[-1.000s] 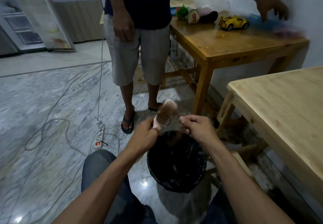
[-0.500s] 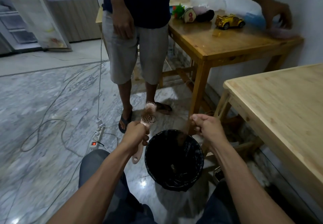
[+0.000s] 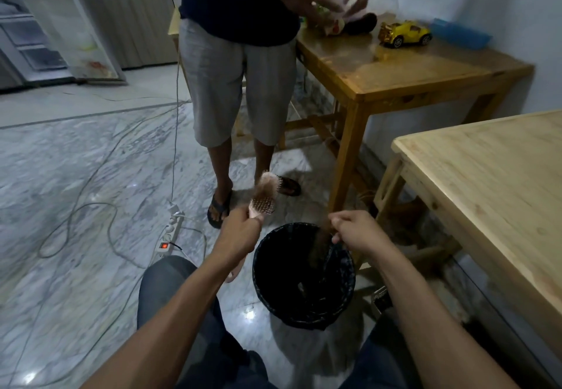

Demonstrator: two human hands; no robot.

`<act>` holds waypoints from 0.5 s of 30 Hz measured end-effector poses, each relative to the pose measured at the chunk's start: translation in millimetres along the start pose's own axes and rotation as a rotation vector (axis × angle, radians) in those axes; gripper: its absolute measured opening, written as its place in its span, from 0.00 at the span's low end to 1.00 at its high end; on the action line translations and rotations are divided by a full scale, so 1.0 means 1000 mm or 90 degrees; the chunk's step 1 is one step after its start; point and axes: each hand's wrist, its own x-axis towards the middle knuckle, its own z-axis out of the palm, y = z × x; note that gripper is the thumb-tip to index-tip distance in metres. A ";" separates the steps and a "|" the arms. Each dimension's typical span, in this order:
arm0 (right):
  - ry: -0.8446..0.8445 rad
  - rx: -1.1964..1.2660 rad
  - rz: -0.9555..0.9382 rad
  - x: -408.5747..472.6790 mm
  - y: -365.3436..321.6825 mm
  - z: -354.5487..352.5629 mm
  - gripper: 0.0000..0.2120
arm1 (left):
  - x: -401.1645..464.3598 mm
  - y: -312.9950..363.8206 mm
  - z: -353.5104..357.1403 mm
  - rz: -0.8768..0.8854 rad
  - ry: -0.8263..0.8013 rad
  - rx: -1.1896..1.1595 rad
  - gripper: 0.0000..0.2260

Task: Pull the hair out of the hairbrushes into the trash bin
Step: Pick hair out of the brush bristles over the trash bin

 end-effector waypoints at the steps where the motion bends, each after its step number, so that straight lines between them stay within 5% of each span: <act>1: 0.007 -0.045 0.012 0.002 -0.001 0.005 0.19 | -0.001 0.002 0.001 0.020 0.000 0.029 0.05; 5: 0.055 0.048 -0.039 0.004 -0.008 0.013 0.26 | -0.004 0.011 0.005 0.096 0.015 0.153 0.09; 10: -0.059 0.178 -0.135 0.003 -0.020 0.022 0.24 | -0.007 0.018 0.011 0.127 -0.009 0.158 0.13; 15: -0.088 0.217 -0.190 0.006 -0.017 0.031 0.04 | -0.007 0.024 0.012 0.103 0.000 0.070 0.09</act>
